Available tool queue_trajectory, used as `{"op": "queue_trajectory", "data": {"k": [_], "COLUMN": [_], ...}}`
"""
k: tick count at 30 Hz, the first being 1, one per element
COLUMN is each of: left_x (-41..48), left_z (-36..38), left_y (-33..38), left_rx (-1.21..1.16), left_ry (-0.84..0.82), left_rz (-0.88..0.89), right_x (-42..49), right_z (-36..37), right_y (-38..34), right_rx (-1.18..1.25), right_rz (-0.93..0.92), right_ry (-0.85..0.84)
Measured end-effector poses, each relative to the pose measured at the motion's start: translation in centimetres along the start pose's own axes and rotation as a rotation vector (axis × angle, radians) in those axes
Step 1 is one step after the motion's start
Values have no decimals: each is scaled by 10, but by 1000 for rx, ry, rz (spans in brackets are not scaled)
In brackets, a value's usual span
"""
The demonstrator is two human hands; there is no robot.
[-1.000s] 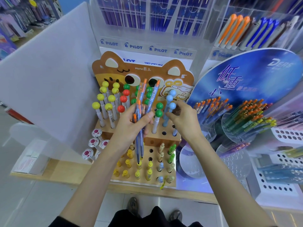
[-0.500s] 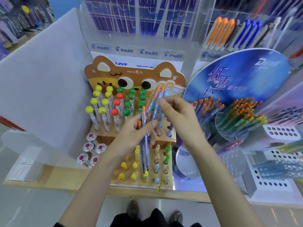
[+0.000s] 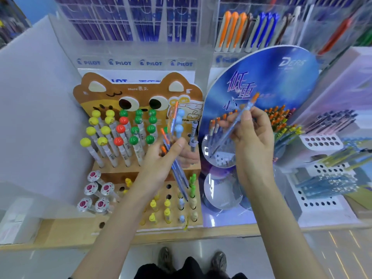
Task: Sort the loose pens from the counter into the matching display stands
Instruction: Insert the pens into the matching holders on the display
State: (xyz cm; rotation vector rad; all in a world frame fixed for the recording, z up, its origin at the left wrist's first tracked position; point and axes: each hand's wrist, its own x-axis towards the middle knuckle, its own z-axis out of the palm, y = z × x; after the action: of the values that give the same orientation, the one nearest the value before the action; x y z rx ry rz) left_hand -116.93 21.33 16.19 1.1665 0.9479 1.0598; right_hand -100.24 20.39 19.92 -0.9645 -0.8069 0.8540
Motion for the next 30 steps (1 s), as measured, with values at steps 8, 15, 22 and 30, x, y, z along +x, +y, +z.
{"op": "queue_trajectory", "data": {"k": [8, 15, 22, 30], "left_x": [4, 4, 2, 5], "left_z": [30, 41, 50, 51], "left_y": [-11, -25, -35, -40], "left_rx": [-20, 3, 65, 116], "left_ry": [39, 12, 5, 14], "left_rz": [-26, 27, 76, 100], "right_x": [-13, -38, -50, -51], "right_z": [-61, -96, -111, -107], "right_y": [27, 50, 73, 79], "right_rx": [-137, -625, -935, -907], "right_rz": [123, -14, -4, 19], "right_ry": [61, -15, -93, -225]}}
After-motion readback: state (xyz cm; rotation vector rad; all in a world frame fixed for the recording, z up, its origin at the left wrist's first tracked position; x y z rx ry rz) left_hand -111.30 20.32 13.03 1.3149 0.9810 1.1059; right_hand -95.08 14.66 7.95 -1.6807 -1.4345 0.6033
